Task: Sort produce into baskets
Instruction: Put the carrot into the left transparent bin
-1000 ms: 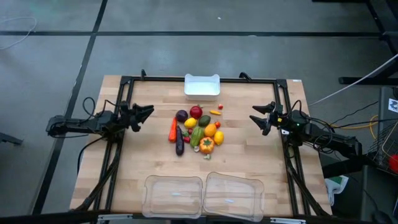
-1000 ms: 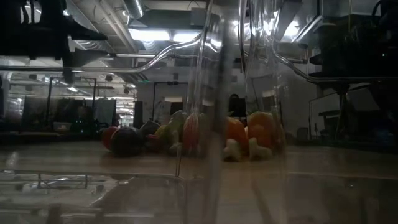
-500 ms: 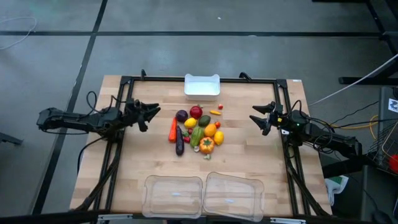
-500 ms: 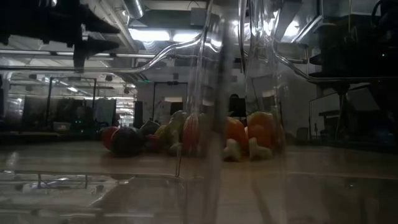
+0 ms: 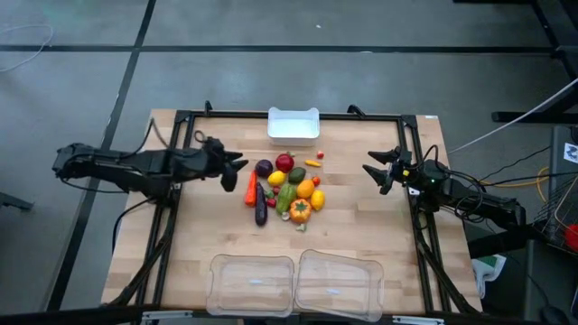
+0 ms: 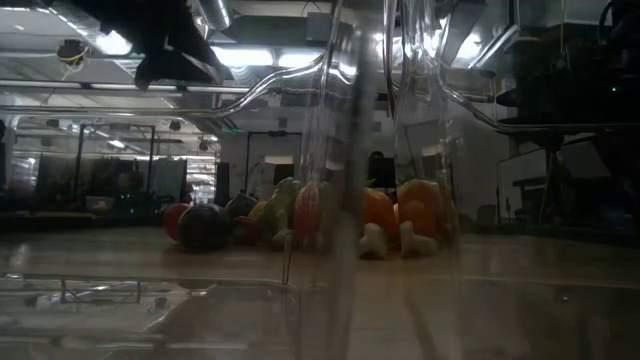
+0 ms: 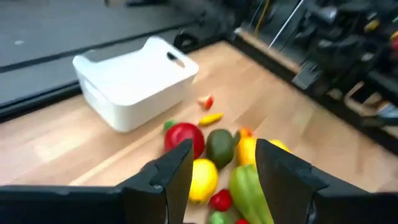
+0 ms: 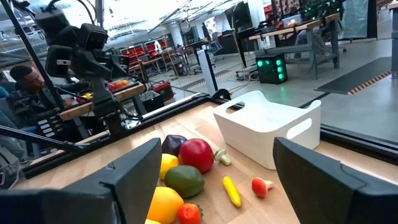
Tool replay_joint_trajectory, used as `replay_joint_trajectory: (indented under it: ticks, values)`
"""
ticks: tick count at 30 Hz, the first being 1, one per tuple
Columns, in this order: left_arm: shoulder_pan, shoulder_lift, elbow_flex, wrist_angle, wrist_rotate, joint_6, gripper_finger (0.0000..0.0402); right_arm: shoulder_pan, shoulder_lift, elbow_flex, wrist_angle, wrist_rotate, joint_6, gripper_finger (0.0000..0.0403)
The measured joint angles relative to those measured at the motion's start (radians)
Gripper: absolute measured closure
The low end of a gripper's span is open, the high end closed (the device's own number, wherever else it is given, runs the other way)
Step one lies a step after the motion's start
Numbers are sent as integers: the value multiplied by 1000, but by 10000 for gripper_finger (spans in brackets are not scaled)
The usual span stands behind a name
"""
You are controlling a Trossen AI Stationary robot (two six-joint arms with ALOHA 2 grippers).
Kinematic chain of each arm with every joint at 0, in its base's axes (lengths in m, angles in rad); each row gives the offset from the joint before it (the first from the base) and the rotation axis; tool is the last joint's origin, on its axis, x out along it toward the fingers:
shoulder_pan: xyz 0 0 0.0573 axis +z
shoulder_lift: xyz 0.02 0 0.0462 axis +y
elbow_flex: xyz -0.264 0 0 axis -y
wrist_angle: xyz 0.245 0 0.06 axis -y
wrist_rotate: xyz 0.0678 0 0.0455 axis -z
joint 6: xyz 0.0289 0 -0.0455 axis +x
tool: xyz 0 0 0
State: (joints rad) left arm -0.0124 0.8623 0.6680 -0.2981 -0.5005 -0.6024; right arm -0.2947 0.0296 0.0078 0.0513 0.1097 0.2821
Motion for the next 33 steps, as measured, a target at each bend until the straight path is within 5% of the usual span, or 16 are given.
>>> replay_joint_trajectory:
  ticks: [12, 22, 33]
  values:
    - [63, 310, 181, -270, 71, -185, 233, 0, 0, 0, 0, 0, 0, 98]
    - [133, 501, 183, -276, 259, -308, 233, 0, 0, 0, 0, 0, 0, 98]
    - [170, 607, 183, -274, 277, -370, 233, 0, 0, 0, -1, -1, 0, 98]
